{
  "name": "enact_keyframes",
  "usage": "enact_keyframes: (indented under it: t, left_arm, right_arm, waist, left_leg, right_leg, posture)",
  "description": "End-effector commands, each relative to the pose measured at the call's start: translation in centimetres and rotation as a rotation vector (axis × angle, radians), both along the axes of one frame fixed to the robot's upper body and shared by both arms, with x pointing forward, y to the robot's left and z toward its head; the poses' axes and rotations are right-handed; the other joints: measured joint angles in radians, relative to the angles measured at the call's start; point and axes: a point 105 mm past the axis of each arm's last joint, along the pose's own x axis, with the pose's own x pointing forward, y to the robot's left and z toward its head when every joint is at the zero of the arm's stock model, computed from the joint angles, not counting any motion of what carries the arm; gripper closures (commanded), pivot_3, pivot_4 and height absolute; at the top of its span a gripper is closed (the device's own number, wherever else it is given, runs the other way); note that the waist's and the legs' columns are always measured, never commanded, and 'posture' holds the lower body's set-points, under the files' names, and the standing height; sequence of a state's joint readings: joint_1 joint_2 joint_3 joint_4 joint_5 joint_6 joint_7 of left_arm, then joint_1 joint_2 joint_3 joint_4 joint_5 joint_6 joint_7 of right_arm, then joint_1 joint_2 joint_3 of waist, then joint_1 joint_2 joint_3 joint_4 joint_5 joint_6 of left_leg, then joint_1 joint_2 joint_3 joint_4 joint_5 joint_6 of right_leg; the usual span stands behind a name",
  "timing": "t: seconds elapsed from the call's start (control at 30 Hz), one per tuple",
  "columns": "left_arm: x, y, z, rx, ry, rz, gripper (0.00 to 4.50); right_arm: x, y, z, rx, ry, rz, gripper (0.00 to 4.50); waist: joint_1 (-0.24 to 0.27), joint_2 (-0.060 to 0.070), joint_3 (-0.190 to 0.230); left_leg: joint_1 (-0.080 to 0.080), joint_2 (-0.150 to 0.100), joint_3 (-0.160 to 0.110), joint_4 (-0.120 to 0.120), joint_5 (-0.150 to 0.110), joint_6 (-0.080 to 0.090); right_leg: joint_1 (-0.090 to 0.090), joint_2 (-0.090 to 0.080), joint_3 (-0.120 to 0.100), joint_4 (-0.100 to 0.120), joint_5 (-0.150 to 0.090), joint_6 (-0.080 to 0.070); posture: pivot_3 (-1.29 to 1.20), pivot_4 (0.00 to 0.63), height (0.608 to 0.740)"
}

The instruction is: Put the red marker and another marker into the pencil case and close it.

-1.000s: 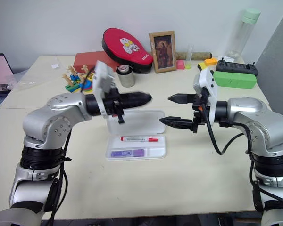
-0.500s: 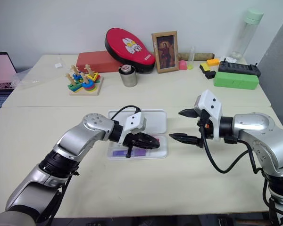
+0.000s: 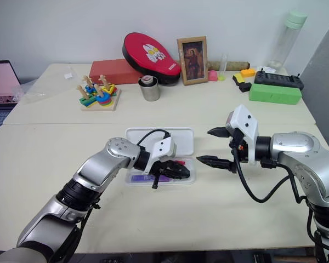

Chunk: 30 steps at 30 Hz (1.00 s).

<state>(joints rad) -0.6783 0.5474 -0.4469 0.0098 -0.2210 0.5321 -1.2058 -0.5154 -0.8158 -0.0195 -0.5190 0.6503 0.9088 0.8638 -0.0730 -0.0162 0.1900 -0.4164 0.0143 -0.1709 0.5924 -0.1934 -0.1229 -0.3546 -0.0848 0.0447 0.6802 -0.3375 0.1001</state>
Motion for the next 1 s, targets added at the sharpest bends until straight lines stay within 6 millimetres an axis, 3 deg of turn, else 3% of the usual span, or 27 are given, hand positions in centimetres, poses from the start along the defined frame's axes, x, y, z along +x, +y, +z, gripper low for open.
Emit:
enact_keyframes:
  t: [0.03, 0.1, 0.53, 0.6, 0.67, 0.77, 0.93, 1.0]
  left_arm:
    - [-0.1, -0.1, 0.3, 0.0, -0.026, -0.012, 4.07]
    - [-0.1, 0.0, 0.2, 0.006, -0.029, -0.01, 3.51]
    - [-0.3, -0.2, 1.2, -0.045, -0.02, 0.001, 1.13]
    - [-0.2, -0.2, 1.9, -0.08, -0.027, 0.021, 0.89]
    - [-0.2, -0.1, 4.9, -0.238, -0.02, 0.083, 0.49]
    - [-0.2, 2.3, 8.2, -0.407, -0.05, 0.238, 0.01]
    - [-0.8, 8.1, 10.7, -0.538, -0.134, 0.544, 0.01]
    - [-1.5, 9.5, 11.1, -0.554, -0.147, 0.611, 0.0]
  right_arm:
    - [-0.3, 0.1, 0.5, -0.007, -0.031, 0.008, 0.0]
    - [-0.3, 0.1, 0.5, -0.007, -0.031, 0.008, 0.0]
    - [-0.1, 0.2, 0.4, -0.005, -0.025, 0.011, 0.0]
    - [0.1, 0.2, 0.7, 0.004, -0.038, 0.011, 0.0]
    - [0.8, 0.3, 1.8, 0.044, -0.073, 0.0, 0.0]
    - [3.0, 0.5, 3.9, 0.114, -0.144, -0.064, 0.0]
    - [6.2, 2.8, 5.5, 0.168, -0.166, -0.103, 0.0]
    - [7.4, 4.2, 5.5, 0.181, -0.154, -0.11, 0.36]
  waist:
    - [0.0, 0.0, 0.0]
    - [0.001, 0.0, 0.0]
    - [0.001, 0.0, 0.0]
    - [0.001, 0.0, 0.0]
    - [-0.001, 0.0, 0.0]
    - [-0.013, 0.0, 0.0]
    - [-0.026, 0.0, 0.0]
    - [-0.021, 0.0, 0.0]
  left_leg:
    - [0.0, 0.0, 0.0, 0.0, 0.0, 0.0]
    - [0.0, 0.0, 0.0, 0.0, 0.0, 0.0]
    - [0.0, 0.0, 0.0, 0.0, 0.0, 0.0]
    - [0.0, 0.0, 0.0, 0.0, 0.0, 0.0]
    - [0.0, 0.0, 0.0, 0.0, 0.0, 0.0]
    - [0.0, 0.0, 0.0, 0.001, 0.0, 0.0]
    - [0.003, 0.001, 0.0, 0.0, 0.0, 0.0]
    - [0.003, 0.001, -0.001, 0.0, 0.0, 0.0]
  right_leg:
    - [0.0, 0.0, 0.0, 0.0, 0.0, 0.0]
    - [0.0, 0.0, 0.0, 0.0, 0.0, 0.0]
    - [0.0, 0.0, 0.0, 0.0, 0.0, 0.0]
    - [0.0, 0.0, 0.0, 0.0, 0.0, 0.0]
    - [0.0, 0.0, 0.0, 0.0, 0.0, 0.0]
    - [0.0, 0.0, 0.0, 0.001, 0.0, 0.0]
    - [0.001, 0.0, 0.001, 0.0, 0.0, 0.0]
    - [0.001, 0.0, 0.0, 0.001, 0.0, 0.0]
  posture:
    - [0.0, 0.15, 0.74]
    - [0.0, 0.15, 0.74]
    - [0.0, 0.15, 0.74]
    - [0.0, 0.15, 0.74]
    - [0.0, 0.15, 0.74]
    - [0.0, 0.15, 0.74]
    - [0.0, 0.15, 0.74]
    - [0.0, 0.15, 0.74]
